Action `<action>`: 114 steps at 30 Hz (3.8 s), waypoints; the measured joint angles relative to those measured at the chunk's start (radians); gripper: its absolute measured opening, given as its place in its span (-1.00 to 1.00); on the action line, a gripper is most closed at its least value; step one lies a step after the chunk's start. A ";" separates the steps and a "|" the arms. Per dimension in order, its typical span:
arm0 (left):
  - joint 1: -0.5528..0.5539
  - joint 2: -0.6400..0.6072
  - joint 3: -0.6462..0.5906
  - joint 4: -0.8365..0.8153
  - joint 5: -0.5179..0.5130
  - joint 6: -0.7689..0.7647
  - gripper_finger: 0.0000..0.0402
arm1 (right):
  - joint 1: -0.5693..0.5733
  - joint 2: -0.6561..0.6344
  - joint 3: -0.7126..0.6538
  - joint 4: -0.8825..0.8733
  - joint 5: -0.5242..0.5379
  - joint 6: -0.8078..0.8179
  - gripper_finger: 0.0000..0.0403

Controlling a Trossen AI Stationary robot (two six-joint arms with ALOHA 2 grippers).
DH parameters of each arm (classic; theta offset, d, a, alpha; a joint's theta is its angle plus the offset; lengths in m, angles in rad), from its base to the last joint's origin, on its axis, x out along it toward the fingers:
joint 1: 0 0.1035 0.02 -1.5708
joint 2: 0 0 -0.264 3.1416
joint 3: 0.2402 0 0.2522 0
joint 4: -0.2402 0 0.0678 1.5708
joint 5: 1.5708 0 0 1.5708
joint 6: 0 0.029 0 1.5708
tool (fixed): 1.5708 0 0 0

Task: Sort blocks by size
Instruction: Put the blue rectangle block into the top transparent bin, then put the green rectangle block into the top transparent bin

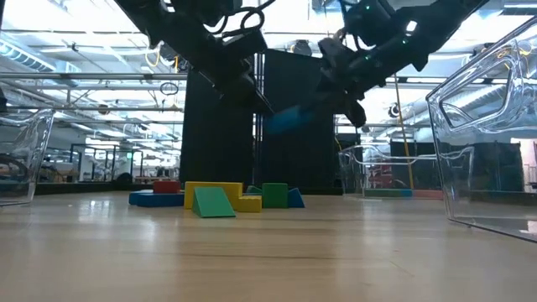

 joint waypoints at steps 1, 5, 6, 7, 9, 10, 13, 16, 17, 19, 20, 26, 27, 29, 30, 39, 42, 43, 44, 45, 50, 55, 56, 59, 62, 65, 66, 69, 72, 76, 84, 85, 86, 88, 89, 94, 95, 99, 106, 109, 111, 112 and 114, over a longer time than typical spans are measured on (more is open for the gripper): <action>0.003 0.000 0.000 -0.013 0.004 -0.035 -0.14 | -0.005 -0.006 0.000 -0.021 0.002 -0.005 -0.75; 0.019 0.000 0.000 -0.087 0.051 -0.113 -0.01 | -0.018 -0.034 0.002 -0.055 0.002 -0.023 -0.75; 0.026 0.000 0.000 -0.110 0.060 -0.129 0.02 | -0.020 -0.041 0.002 -0.055 0.002 -0.028 -0.75; 0.035 0.000 0.000 -0.136 0.073 -0.142 0.05 | -0.022 -0.055 0.002 -0.057 0.002 -0.039 -0.75; 0.048 0.000 -0.003 -0.185 0.106 -0.176 0.09 | -0.027 -0.094 0.002 -0.104 0.026 -0.065 -0.75; 0.055 0.000 -0.009 -0.193 0.127 -0.192 0.10 | -0.030 -0.116 0.002 -0.132 0.054 -0.078 -0.75; 0.063 -0.010 -0.031 -0.213 0.201 -0.218 0.12 | -0.046 -0.191 0.002 -0.246 0.137 -0.113 -0.75; 0.066 -0.014 -0.052 -0.213 0.235 -0.218 0.13 | -0.067 -0.272 0.002 -0.335 0.186 -0.119 -0.75; 0.066 -0.017 -0.059 -0.211 0.235 -0.218 0.13 | -0.074 -0.296 0.002 -0.366 0.201 -0.119 -0.75; 0.066 -0.025 -0.072 -0.201 0.235 -0.218 0.13 | -0.093 -0.339 0.002 -0.419 0.223 -0.119 -0.75; 0.066 -0.028 -0.079 -0.201 0.235 -0.219 0.13 | -0.103 -0.356 0.002 -0.449 0.231 -0.119 -0.75; 0.066 -0.050 -0.099 -0.198 0.235 -0.243 0.13 | -0.174 -0.415 0.002 -0.561 0.258 -0.121 -0.75; 0.066 -0.057 -0.105 -0.199 0.235 -0.243 0.13 | -0.188 -0.416 0.002 -0.579 0.258 -0.123 -0.75; 0.066 -0.073 -0.118 -0.204 0.234 -0.244 0.13 | -0.217 -0.416 0.002 -0.613 0.258 -0.127 -0.75; 0.067 -0.083 -0.127 -0.194 0.234 -0.244 0.13 | -0.232 -0.413 0.002 -0.630 0.258 -0.131 -0.75; 0.096 -0.239 -0.285 -0.174 0.233 -0.317 0.13 | -0.342 -0.398 0.003 -0.692 0.195 -0.177 -0.75; 0.100 -0.288 -0.333 -0.142 0.231 -0.322 0.13 | -0.386 -0.393 0.003 -0.703 0.142 -0.184 -0.75; 0.100 -0.303 -0.343 -0.146 0.223 -0.322 0.13 | -0.397 -0.387 0.003 -0.702 0.137 -0.186 -0.75; 0.099 -0.313 -0.350 -0.145 0.209 -0.322 0.13 | -0.410 -0.378 0.003 -0.702 0.134 -0.188 -0.75; 0.099 -0.318 -0.354 -0.140 0.190 -0.322 0.13 | -0.424 -0.368 0.003 -0.702 0.123 -0.194 -0.75; 0.099 -0.335 -0.376 -0.148 0.142 -0.343 0.13 | -0.464 -0.272 0.003 -0.688 0.074 -0.205 -0.75; 0.099 -0.335 -0.386 -0.164 0.143 -0.372 0.13 | -0.464 -0.201 0.003 -0.626 0.050 -0.227 -0.75; 0.099 -0.335 -0.386 -0.172 0.143 -0.373 0.13 | -0.467 -0.188 0.003 -0.617 0.036 -0.227 -0.75; 0.099 -0.335 -0.386 -0.191 0.130 -0.373 0.13 | -0.479 -0.154 0.003 -0.615 0.013 -0.232 -0.75; 0.099 -0.335 -0.386 -0.203 0.118 -0.370 0.13 | -0.492 -0.125 0.003 -0.615 0.009 -0.233 -0.74; 0.099 -0.335 -0.386 -0.203 0.108 -0.372 0.13 | -0.500 -0.107 0.003 -0.614 0.010 -0.234 -0.67; 0.099 -0.335 -0.386 -0.204 0.104 -0.374 0.13 | -0.502 -0.103 0.003 -0.615 0.010 -0.235 -0.63; 0.099 -0.335 -0.386 -0.210 0.097 -0.374 0.13 | -0.502 -0.101 0.003 -0.610 0.010 -0.244 -0.51; 0.099 -0.335 -0.386 -0.213 0.094 -0.398 0.13 | -0.502 -0.101 0.003 -0.611 0.010 -0.246 -0.40; 0.099 -0.335 -0.386 -0.216 0.094 -0.405 0.13 | -0.502 -0.101 0.003 -0.611 0.013 -0.249 -0.29; 0.099 -0.335 -0.386 -0.342 0.095 -0.480 0.13 | -0.501 -0.147 0.003 -0.611 0.015 -0.276 -0.24; 0.099 -0.335 -0.386 -0.354 0.095 -0.498 0.13 | -0.501 -0.164 0.003 -0.609 0.015 -0.277 -0.24; 0.099 -0.335 -0.386 -0.363 0.099 -0.514 0.13 | -0.501 -0.182 0.003 -0.608 0.015 -0.277 -0.25; 0.099 -0.335 -0.386 -0.379 0.114 -0.546 0.13 | -0.501 -0.223 0.003 -0.608 0.015 -0.277 -0.26; 0.099 -0.335 -0.386 -0.383 0.121 -0.556 0.13 | -0.501 -0.244 0.003 -0.608 0.015 -0.277 -0.26; 0.099 -0.335 -0.386 -0.390 0.124 -0.507 0.13 | -0.500 -0.343 0.003 -0.621 0.012 -0.263 -0.26; 0.099 -0.334 -0.386 -0.389 0.128 -0.493 0.13 | -0.500 -0.360 0.003 -0.624 0.011 -0.256 -0.26; 0.120 -0.299 -0.386 -0.381 0.180 -0.447 0.13 | -0.497 -0.414 0.003 -0.639 0.010 -0.244 -0.26; 0.215 -0.168 -0.375 -0.347 0.259 -0.332 0.13 | -0.472 -0.448 0.003 -0.645 0.010 -0.223 -0.26; 0.235 -0.123 -0.358 -0.336 0.270 -0.288 0.13 | -0.455 -0.448 0.003 -0.650 0.009 -0.223 -0.26; 0.244 -0.105 -0.347 -0.335 0.282 -0.257 0.13 | -0.444 -0.448 0.003 -0.649 0.010 -0.223 -0.26; 0.249 -0.097 -0.341 -0.336 0.292 -0.241 0.13 | -0.439 -0.448 0.003 -0.650 0.009 -0.224 -0.26; 0.259 -0.087 -0.333 -0.337 0.314 -0.216 0.13 | -0.429 -0.448 0.003 -0.649 0.010 -0.227 -0.26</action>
